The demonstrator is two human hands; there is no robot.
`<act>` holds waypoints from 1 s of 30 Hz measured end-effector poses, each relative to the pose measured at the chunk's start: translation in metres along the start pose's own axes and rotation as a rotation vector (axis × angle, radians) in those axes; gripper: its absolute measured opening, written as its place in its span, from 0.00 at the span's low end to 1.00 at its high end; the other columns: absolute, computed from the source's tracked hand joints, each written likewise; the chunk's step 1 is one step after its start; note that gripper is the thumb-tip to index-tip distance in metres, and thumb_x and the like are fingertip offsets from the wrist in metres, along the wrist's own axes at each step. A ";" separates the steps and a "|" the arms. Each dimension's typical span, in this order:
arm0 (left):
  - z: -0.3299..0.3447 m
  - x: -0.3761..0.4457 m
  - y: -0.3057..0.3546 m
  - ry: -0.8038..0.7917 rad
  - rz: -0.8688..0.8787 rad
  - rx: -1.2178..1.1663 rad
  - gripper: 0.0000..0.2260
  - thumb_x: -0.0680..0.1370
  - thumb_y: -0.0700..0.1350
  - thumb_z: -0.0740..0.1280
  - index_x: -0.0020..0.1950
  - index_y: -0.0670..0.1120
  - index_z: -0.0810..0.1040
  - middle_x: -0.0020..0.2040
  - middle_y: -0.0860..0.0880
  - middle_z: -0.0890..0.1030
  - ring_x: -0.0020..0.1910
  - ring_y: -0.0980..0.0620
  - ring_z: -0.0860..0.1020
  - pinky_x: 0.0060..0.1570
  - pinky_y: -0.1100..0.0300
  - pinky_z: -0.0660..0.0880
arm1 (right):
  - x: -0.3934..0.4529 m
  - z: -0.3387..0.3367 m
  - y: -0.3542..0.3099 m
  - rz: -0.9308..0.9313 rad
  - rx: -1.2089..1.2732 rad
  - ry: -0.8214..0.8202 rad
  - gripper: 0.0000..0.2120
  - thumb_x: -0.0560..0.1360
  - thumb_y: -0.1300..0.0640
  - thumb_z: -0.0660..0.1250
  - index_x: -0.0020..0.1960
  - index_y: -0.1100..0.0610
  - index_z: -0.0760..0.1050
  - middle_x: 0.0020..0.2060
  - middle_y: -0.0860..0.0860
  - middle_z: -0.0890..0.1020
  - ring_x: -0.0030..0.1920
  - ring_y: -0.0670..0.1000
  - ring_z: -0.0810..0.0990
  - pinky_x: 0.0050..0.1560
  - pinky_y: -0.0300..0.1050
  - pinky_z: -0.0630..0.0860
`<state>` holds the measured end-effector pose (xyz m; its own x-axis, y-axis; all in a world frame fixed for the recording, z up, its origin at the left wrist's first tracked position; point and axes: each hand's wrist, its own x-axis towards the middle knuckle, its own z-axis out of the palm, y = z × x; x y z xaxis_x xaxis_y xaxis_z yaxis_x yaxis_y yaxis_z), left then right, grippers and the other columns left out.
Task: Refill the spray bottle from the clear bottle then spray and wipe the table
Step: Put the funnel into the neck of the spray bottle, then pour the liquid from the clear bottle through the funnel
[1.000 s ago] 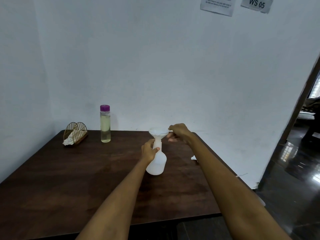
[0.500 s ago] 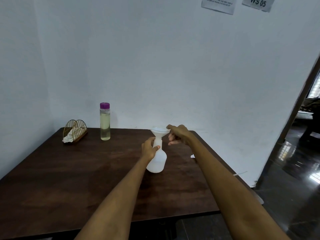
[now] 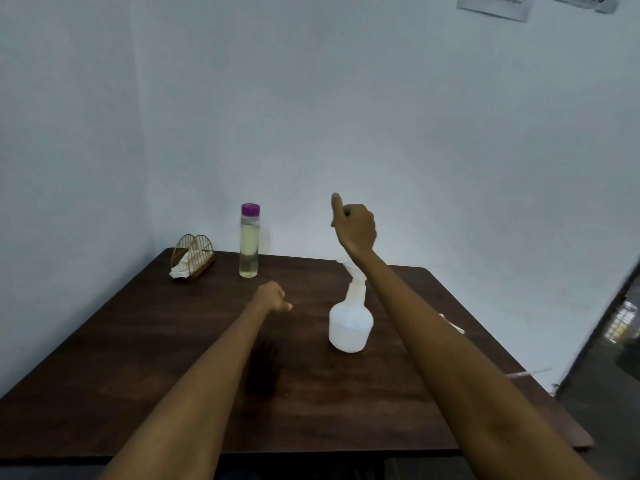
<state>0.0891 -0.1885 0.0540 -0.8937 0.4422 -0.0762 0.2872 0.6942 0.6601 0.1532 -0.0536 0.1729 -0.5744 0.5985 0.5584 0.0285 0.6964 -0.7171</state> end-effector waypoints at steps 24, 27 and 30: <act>-0.076 0.108 -0.123 -0.091 -0.426 0.706 0.21 0.75 0.43 0.70 0.68 0.42 0.72 0.66 0.45 0.73 0.62 0.50 0.76 0.27 0.66 0.75 | 0.045 0.295 0.038 0.325 0.214 -0.410 0.36 0.72 0.51 0.71 0.72 0.60 0.57 0.66 0.59 0.72 0.65 0.59 0.73 0.62 0.50 0.72; -0.077 0.111 -0.120 -0.138 -0.408 0.792 0.21 0.75 0.43 0.70 0.67 0.42 0.73 0.65 0.46 0.74 0.61 0.52 0.78 0.10 0.69 0.64 | 0.050 0.304 0.035 0.345 0.222 -0.421 0.32 0.72 0.52 0.71 0.69 0.61 0.59 0.63 0.57 0.74 0.62 0.59 0.75 0.56 0.47 0.72; -0.074 0.115 -0.125 -0.129 -0.424 0.773 0.23 0.74 0.44 0.72 0.67 0.42 0.72 0.65 0.46 0.75 0.61 0.51 0.78 0.24 0.66 0.73 | 0.046 0.307 0.031 0.345 0.200 -0.357 0.28 0.73 0.53 0.69 0.66 0.62 0.61 0.60 0.58 0.75 0.60 0.59 0.76 0.56 0.49 0.73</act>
<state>-0.0753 -0.2658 0.0183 -0.9453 0.0895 -0.3136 0.1352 0.9826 -0.1274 -0.1236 -0.1258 0.0480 -0.8027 0.5831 0.1251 0.1282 0.3736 -0.9187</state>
